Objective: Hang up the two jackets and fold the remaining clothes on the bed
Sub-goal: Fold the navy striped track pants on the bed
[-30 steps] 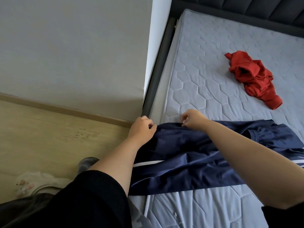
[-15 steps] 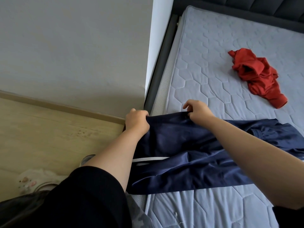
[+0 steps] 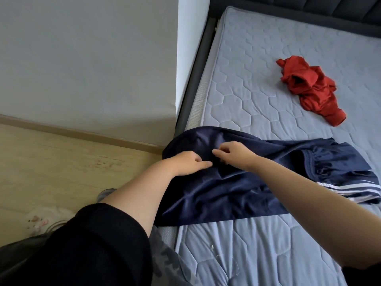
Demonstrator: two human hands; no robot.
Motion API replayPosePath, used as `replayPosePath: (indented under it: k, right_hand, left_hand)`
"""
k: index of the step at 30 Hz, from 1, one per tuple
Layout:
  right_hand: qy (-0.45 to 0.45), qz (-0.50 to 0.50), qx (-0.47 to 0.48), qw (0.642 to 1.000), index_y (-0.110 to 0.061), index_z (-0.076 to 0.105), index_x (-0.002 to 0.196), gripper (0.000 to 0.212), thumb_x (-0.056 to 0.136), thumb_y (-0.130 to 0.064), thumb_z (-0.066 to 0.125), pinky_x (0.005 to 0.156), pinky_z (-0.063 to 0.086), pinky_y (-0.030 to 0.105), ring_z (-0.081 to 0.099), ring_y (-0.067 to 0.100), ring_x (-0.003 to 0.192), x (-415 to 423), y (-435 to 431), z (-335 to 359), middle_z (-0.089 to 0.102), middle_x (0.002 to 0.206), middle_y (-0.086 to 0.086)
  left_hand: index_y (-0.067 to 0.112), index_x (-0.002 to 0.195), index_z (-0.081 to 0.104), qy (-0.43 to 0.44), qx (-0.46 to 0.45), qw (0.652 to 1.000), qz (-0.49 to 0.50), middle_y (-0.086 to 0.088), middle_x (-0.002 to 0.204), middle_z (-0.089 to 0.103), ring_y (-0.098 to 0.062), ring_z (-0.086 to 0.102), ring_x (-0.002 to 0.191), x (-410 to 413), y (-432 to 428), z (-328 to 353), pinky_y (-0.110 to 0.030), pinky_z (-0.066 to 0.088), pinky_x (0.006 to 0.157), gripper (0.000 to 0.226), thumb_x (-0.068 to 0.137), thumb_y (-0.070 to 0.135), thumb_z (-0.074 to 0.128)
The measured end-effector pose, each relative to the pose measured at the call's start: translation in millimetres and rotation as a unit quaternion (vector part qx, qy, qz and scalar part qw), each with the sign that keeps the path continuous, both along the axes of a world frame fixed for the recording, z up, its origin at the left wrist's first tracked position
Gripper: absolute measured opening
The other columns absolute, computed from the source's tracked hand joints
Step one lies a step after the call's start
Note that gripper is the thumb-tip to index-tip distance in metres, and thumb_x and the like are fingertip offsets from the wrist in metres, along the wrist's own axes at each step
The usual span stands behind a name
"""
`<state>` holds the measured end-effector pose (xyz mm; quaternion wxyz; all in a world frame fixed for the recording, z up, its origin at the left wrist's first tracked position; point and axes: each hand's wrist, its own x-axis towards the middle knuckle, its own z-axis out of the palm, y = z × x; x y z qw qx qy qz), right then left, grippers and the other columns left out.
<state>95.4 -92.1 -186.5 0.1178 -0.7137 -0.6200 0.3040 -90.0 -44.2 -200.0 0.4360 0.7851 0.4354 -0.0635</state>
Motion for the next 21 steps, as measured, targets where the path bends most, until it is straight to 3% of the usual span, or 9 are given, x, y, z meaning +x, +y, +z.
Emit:
replayPosePath:
  k: [3, 6, 8, 11, 13, 14, 16, 19, 21]
  right_hand:
    - [0.019, 0.043, -0.06, 0.997, -0.025, 0.063, 0.074, 0.027, 0.082, -0.051, 0.063, 0.07, 0.043, 0.025, 0.055, 0.007, 0.071, 3, -20, 5, 0.061, 0.073, -0.01]
    - [-0.054, 0.106, -0.105, 0.987, -0.023, 0.064, 0.098, 0.03, 0.076, -0.04, 0.072, 0.077, 0.042, 0.022, 0.056, 0.008, 0.086, 6, -35, 9, 0.06, 0.091, -0.012]
    - [-0.112, 0.137, -0.074, 0.981, -0.016, 0.066, 0.095, 0.019, 0.08, -0.027, 0.069, 0.073, 0.04, 0.025, 0.054, 0.014, 0.083, 6, -36, 8, 0.06, 0.087, -0.006]
    - [-0.085, 0.101, -0.015, 0.991, -0.01, 0.064, 0.08, 0.008, 0.083, -0.017, 0.064, 0.065, 0.034, 0.026, 0.053, 0.017, 0.076, 8, -26, 13, 0.057, 0.072, -0.002]
    - [-0.057, 0.037, 0.025, 0.997, -0.012, 0.06, 0.078, 0.006, 0.084, -0.013, 0.062, 0.066, 0.033, 0.025, 0.052, 0.018, 0.077, 11, -15, 16, 0.057, 0.073, -0.003]
    - [-0.046, -0.004, 0.058, 0.997, -0.014, 0.061, 0.083, 0.004, 0.085, -0.011, 0.06, 0.069, 0.035, 0.026, 0.053, 0.018, 0.08, 12, -9, 17, 0.059, 0.079, -0.003]
    - [-0.035, -0.089, 0.132, 0.987, -0.014, 0.06, 0.104, 0.018, 0.088, -0.008, 0.055, 0.075, 0.036, 0.026, 0.053, 0.018, 0.088, 11, 2, 18, 0.06, 0.091, -0.002]
    - [-0.066, -0.145, 0.202, 0.966, -0.011, 0.044, 0.132, 0.043, 0.09, -0.01, 0.054, 0.092, 0.038, 0.035, 0.048, 0.025, 0.11, 7, 13, 14, 0.057, 0.115, 0.007]
    - [-0.116, -0.145, 0.17, 0.968, -0.01, 0.035, 0.139, 0.053, 0.091, -0.019, 0.055, 0.104, 0.031, 0.04, 0.039, 0.028, 0.124, 4, 18, 5, 0.047, 0.133, 0.01]
  left_hand:
    - [0.022, 0.068, 0.053, 0.055, -0.034, 0.993, -0.103, 0.008, 0.07, 0.053, -0.013, 0.05, 0.065, 3, -10, 6, -0.028, 0.036, 0.06, 0.043, 0.074, 0.063, 0.064]
    - [0.02, 0.096, 0.061, 0.111, 0.009, 0.981, -0.157, 0.004, 0.091, 0.06, -0.016, 0.056, 0.082, -1, -14, 10, -0.025, 0.04, 0.068, 0.026, 0.076, 0.031, 0.073]
    - [0.02, 0.093, 0.063, 0.114, 0.012, 0.983, -0.143, -0.002, 0.096, 0.063, -0.02, 0.058, 0.086, -5, -13, 13, -0.026, 0.041, 0.071, 0.016, 0.079, 0.022, 0.068]
    - [0.013, 0.084, 0.065, 0.031, 0.009, 0.999, -0.043, -0.004, 0.089, 0.064, -0.021, 0.059, 0.084, -16, -3, 20, -0.028, 0.042, 0.072, 0.014, 0.08, 0.025, 0.069]
    - [0.015, 0.076, 0.066, -0.059, 0.063, 0.993, 0.084, -0.003, 0.079, 0.064, -0.021, 0.061, 0.08, -23, 7, 22, -0.028, 0.043, 0.07, 0.009, 0.077, 0.022, 0.071]
    - [0.017, 0.074, 0.065, -0.1, 0.102, 0.978, 0.154, -0.003, 0.078, 0.065, -0.022, 0.062, 0.081, -25, 12, 22, -0.029, 0.045, 0.072, 0.006, 0.078, 0.02, 0.069]
    - [0.02, 0.081, 0.064, -0.155, 0.162, 0.937, 0.266, -0.003, 0.085, 0.066, -0.022, 0.061, 0.084, -28, 23, 21, -0.029, 0.046, 0.075, 0.004, 0.081, 0.016, 0.064]
    - [0.021, 0.122, 0.055, -0.109, 0.253, 0.907, 0.319, -0.003, 0.106, 0.057, -0.026, 0.054, 0.102, -33, 35, 13, -0.035, 0.045, 0.086, 0.038, 0.085, 0.013, 0.056]
    - [0.021, 0.141, 0.037, -0.002, 0.235, 0.928, 0.29, -0.008, 0.132, 0.046, -0.031, 0.045, 0.121, -39, 39, 0, -0.041, 0.041, 0.097, 0.055, 0.088, 0.015, 0.052]
